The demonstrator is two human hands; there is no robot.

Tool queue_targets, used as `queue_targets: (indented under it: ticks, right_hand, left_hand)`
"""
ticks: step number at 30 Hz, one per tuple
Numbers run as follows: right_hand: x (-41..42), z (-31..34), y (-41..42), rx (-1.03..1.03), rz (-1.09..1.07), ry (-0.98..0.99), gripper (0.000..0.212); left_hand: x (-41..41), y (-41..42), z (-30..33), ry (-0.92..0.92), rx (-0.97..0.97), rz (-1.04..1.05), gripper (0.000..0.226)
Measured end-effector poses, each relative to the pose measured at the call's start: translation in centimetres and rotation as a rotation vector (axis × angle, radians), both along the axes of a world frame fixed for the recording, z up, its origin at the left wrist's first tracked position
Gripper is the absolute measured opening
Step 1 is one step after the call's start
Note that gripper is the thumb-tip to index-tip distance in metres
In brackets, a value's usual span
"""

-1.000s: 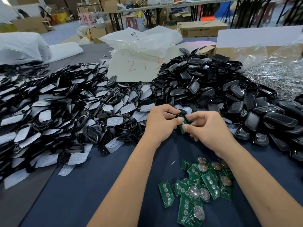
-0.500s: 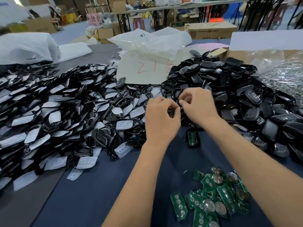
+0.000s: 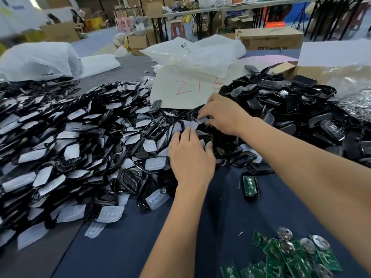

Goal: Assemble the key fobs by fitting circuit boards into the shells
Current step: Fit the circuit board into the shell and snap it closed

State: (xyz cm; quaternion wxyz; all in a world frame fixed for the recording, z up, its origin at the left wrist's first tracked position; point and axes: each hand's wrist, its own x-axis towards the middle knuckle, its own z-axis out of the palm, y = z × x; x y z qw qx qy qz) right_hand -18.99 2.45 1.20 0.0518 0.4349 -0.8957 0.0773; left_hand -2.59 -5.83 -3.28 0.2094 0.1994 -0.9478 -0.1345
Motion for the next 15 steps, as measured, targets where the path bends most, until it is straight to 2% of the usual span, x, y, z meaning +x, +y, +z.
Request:
queue_targets:
  ticks: [4,8,10,12,13,15]
  right_hand:
    - [0.5,0.4,2.0,-0.006,0.053,0.161,0.026]
    - [1.9,1.3,3.9,-0.065,-0.023,0.181,0.029]
    - [3.3,1.6,5.2,-0.233,-0.106,0.039,0.025]
    - [5.2,1.6,7.0,-0.299,-0.139,-0.169,0.021]
    - [6.2,1.6,7.9,-0.266,-0.132,-0.255,0.019]
    - [7.9,1.1,9.6,-0.178,-0.104,-0.363,0.018]
  left_hand:
    - [-0.1,0.0,-0.1,0.015,0.015,0.024,0.062]
    - [0.1,0.1,0.1,0.065,0.071,0.026,0.055]
    - [0.1,0.0,0.5,0.243,0.133,-0.011,0.042]
    - [0.0,-0.1,1.0,0.437,0.285,-0.121,0.027]
    - [-0.1,0.0,1.2,0.468,0.404,-0.204,0.022]
    - [-0.1,0.8,1.4,0.365,0.576,-0.372,0.011]
